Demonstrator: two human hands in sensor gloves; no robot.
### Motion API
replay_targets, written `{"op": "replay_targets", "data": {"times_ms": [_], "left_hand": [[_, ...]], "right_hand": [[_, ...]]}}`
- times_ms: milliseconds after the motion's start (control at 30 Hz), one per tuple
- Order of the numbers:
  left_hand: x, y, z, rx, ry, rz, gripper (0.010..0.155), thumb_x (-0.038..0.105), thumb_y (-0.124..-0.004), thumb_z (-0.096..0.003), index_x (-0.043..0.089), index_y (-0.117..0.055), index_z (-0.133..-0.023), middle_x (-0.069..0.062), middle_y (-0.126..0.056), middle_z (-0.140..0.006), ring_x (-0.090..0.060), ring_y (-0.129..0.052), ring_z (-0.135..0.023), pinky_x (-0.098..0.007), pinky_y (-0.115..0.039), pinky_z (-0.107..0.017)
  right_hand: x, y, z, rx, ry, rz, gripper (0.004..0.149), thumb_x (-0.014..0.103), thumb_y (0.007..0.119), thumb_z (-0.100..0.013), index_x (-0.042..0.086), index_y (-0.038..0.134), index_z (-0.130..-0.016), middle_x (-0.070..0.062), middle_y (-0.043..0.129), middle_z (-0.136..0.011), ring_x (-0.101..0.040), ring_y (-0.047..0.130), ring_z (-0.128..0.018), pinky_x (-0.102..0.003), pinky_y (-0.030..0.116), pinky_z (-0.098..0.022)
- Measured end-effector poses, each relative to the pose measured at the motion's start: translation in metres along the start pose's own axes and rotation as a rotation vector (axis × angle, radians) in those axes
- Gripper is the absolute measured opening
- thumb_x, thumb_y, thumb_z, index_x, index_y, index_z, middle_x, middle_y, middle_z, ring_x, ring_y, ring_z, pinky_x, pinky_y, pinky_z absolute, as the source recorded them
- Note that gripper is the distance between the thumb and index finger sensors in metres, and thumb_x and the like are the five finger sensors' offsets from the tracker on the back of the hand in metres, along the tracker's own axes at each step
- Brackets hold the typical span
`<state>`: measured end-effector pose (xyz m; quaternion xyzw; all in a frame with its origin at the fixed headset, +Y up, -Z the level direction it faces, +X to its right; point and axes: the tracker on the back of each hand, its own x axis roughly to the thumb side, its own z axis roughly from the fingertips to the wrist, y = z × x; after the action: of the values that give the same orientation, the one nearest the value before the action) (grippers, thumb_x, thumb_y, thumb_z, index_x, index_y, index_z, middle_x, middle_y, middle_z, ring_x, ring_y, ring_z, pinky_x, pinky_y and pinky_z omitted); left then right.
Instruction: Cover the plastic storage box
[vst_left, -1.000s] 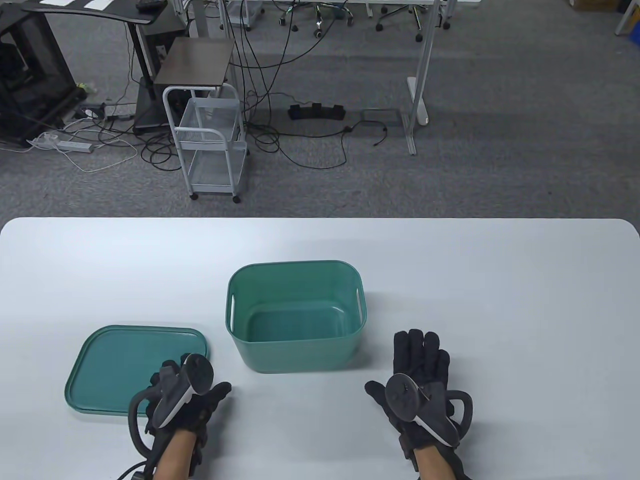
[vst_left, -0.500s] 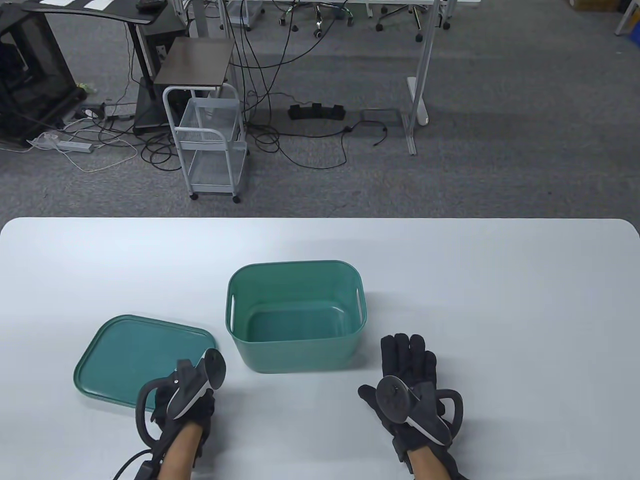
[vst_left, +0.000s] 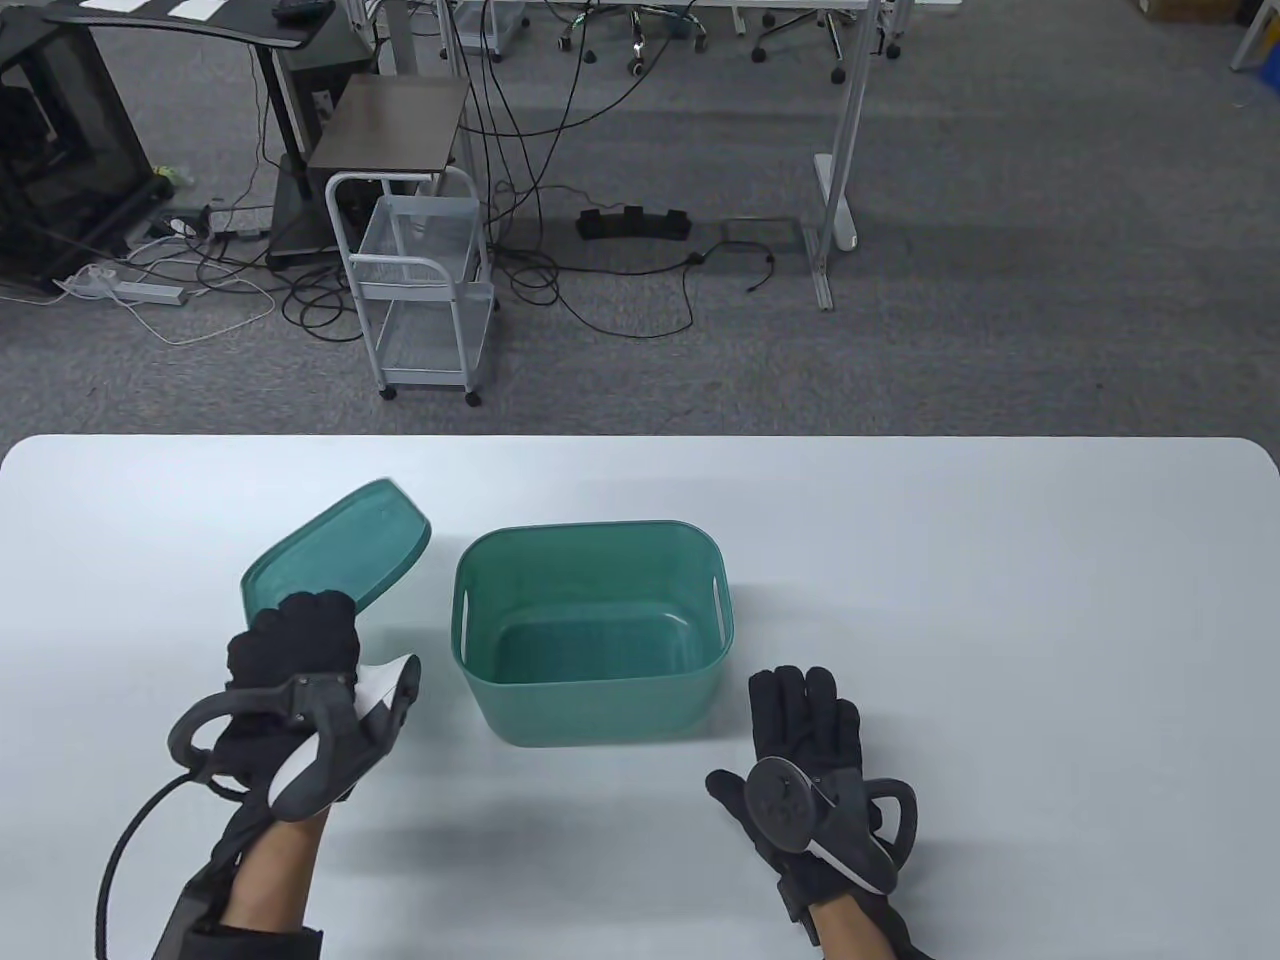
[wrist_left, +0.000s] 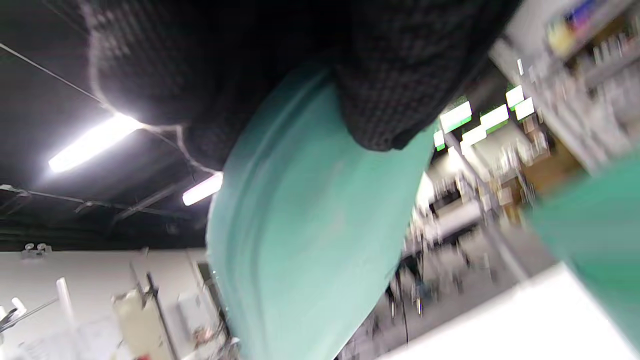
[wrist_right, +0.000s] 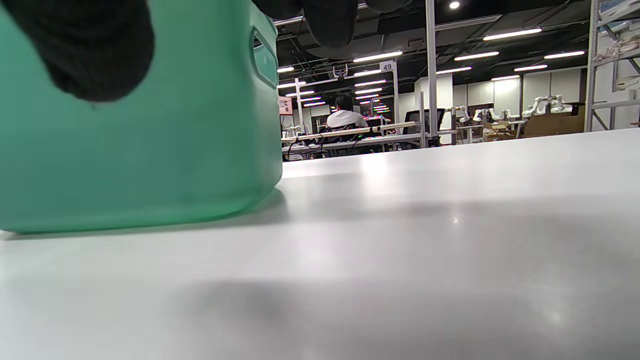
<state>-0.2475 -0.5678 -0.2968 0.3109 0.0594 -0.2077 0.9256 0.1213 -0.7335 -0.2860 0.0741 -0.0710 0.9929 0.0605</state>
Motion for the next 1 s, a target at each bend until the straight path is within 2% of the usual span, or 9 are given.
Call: {"op": "replay_targets", "data": {"times_ms": [33,167,267,400,500,533,633,900,1000], "left_hand": [[-0.006,0.011,-0.001,0.076,0.031,0.108,0.045,0.039,-0.095,-0.038,0.03,-0.082,-0.08,0.001,-0.093,-0.075,-0.026,-0.104,-0.064,-0.038,-0.094,-0.048],[-0.01,0.03,0.006,0.233,0.136,0.438,0.041,0.035,-0.097,-0.0359,0.036,-0.083,-0.074,0.005,-0.092,-0.081,-0.028,-0.102,-0.076,-0.04,-0.093,-0.056],[-0.004,0.03,0.019,0.327,0.195,0.634,0.039,0.034,-0.099,-0.0334,0.04,-0.084,-0.069,0.008,-0.093,-0.083,-0.026,-0.103,-0.081,-0.038,-0.094,-0.058],[0.006,0.022,0.035,0.427,0.214,0.804,0.038,0.034,-0.1,-0.0324,0.043,-0.084,-0.066,0.013,-0.092,-0.085,-0.022,-0.101,-0.086,-0.036,-0.094,-0.061],[0.011,0.01,0.045,0.465,0.204,0.868,0.038,0.035,-0.1,-0.0327,0.044,-0.084,-0.066,0.014,-0.092,-0.086,-0.02,-0.1,-0.087,-0.034,-0.093,-0.063],[0.014,0.001,0.046,0.469,0.208,0.88,0.038,0.035,-0.099,-0.0355,0.044,-0.082,-0.068,0.015,-0.09,-0.088,-0.019,-0.099,-0.09,-0.034,-0.092,-0.065],[0.014,-0.009,0.045,0.446,0.18,0.912,0.038,0.035,-0.098,-0.0355,0.044,-0.082,-0.068,0.014,-0.09,-0.088,-0.02,-0.099,-0.089,-0.034,-0.091,-0.066],[0.013,-0.011,0.043,0.433,0.147,0.936,0.039,0.035,-0.098,-0.0349,0.045,-0.081,-0.069,0.015,-0.09,-0.089,-0.019,-0.098,-0.09,-0.033,-0.091,-0.067],[0.01,-0.007,0.044,0.455,0.127,0.923,0.039,0.035,-0.097,-0.0347,0.045,-0.081,-0.069,0.015,-0.089,-0.09,-0.018,-0.098,-0.091,-0.032,-0.091,-0.067]], "right_hand": [[0.001,0.0,0.0,0.0,-0.001,0.0,0.098,0.063,0.073,-0.044,0.012,0.028,-0.115,-0.023,0.037,-0.123,-0.048,0.028,-0.11,-0.059,0.031,-0.076],[0.002,0.002,0.0,0.003,-0.006,0.006,0.098,0.063,0.073,-0.044,0.012,0.029,-0.115,-0.022,0.037,-0.123,-0.048,0.028,-0.11,-0.059,0.032,-0.076],[0.001,0.001,0.0,-0.005,-0.001,0.008,0.098,0.063,0.073,-0.044,0.012,0.029,-0.115,-0.022,0.037,-0.123,-0.048,0.028,-0.11,-0.059,0.032,-0.076],[0.0,0.003,0.0,-0.017,0.027,-0.019,0.099,0.063,0.073,-0.044,0.011,0.027,-0.114,-0.023,0.037,-0.123,-0.048,0.029,-0.11,-0.059,0.033,-0.076],[0.0,0.001,-0.001,-0.027,0.031,-0.022,0.098,0.063,0.073,-0.044,0.012,0.028,-0.115,-0.023,0.037,-0.123,-0.048,0.029,-0.11,-0.059,0.033,-0.076],[0.001,0.001,-0.001,-0.033,0.031,-0.023,0.098,0.063,0.073,-0.044,0.012,0.028,-0.115,-0.023,0.037,-0.123,-0.048,0.029,-0.11,-0.059,0.033,-0.076],[0.003,0.0,-0.002,-0.047,0.028,-0.001,0.098,0.064,0.073,-0.044,0.012,0.028,-0.115,-0.022,0.038,-0.123,-0.048,0.03,-0.11,-0.059,0.034,-0.076],[0.0,-0.003,-0.003,-0.08,0.047,-0.06,0.099,0.064,0.073,-0.044,0.012,0.028,-0.115,-0.022,0.037,-0.123,-0.048,0.03,-0.11,-0.059,0.034,-0.076],[-0.003,-0.014,-0.003,-0.173,0.101,-0.102,0.101,0.065,0.074,-0.043,0.012,0.028,-0.115,-0.022,0.038,-0.123,-0.048,0.031,-0.11,-0.058,0.035,-0.076]]}}
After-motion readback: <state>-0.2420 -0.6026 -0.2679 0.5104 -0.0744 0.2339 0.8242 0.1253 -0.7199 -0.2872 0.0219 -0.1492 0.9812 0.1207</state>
